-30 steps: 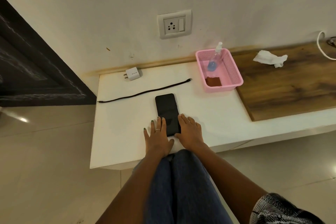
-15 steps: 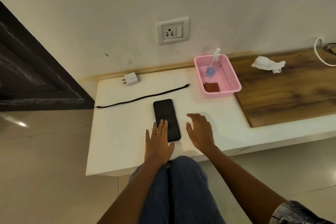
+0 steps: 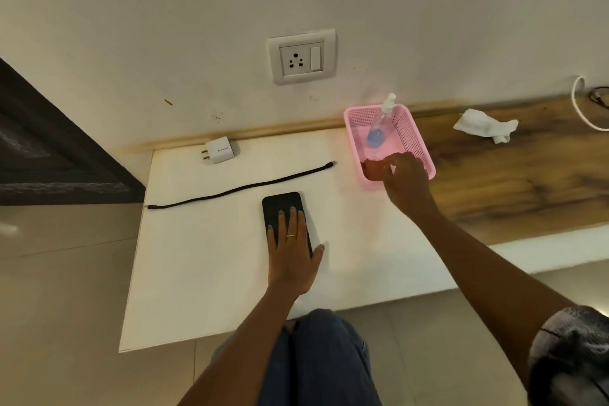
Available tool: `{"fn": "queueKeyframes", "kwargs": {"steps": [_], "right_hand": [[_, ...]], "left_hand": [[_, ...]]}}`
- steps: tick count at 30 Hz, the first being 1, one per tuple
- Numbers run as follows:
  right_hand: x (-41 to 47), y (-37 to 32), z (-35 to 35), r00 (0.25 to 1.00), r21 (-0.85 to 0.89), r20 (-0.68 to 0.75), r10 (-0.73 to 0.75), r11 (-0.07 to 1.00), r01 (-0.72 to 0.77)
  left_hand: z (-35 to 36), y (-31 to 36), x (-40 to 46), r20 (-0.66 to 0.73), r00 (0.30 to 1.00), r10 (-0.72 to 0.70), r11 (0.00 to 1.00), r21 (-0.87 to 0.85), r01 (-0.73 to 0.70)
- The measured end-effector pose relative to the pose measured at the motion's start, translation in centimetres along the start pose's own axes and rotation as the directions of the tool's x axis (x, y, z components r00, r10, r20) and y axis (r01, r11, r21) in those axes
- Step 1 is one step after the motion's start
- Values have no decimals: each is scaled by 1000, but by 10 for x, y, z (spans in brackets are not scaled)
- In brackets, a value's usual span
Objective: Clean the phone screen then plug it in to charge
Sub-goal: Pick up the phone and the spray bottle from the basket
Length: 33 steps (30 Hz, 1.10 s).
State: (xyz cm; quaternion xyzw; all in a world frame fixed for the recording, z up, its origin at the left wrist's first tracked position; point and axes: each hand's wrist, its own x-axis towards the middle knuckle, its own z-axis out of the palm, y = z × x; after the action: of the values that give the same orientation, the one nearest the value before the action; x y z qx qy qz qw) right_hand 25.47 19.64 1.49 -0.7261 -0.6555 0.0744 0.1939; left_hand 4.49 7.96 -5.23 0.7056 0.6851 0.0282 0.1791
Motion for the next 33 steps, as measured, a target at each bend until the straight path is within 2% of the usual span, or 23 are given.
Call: {"fn": "queueKeyframes", "kwargs": {"steps": [3,9,16,21,23,25,29,31,33], "right_hand": [[24,11,10,981,-100,169,96,992,-80],[52,15,24,896,-69,357,264,964,-256],[63,15,43,863,-145,316,394,919,-366],[62,17,46,889,-121,255,379,925,-360],[58,14,41,913,-39,213,347,937,-347],[51,5,32,947,168,156,281,937,-305],[21,-25,10,973,509,-37,227,842,-177],[3,-39,4,980,633,-26,195,762,-135],[-14,-48,3,982,743,84,167,647,-174]], "left_hand": [[11,-10,0,-31,999,13,999,32,-12],[21,-8,-1,-128,992,5,1000,5,-5],[25,-7,-1,-150,989,-2,1000,-13,0],[24,-6,-2,-158,987,-6,1000,-11,5],[23,-5,-2,-156,988,-20,1000,-10,19],[23,-4,-3,-163,986,-32,999,-21,29],[23,-3,-4,-171,983,-65,998,-11,64],[22,-3,-4,-179,979,-94,996,-11,93],[22,-4,-5,-187,975,-119,993,-13,118]]}}
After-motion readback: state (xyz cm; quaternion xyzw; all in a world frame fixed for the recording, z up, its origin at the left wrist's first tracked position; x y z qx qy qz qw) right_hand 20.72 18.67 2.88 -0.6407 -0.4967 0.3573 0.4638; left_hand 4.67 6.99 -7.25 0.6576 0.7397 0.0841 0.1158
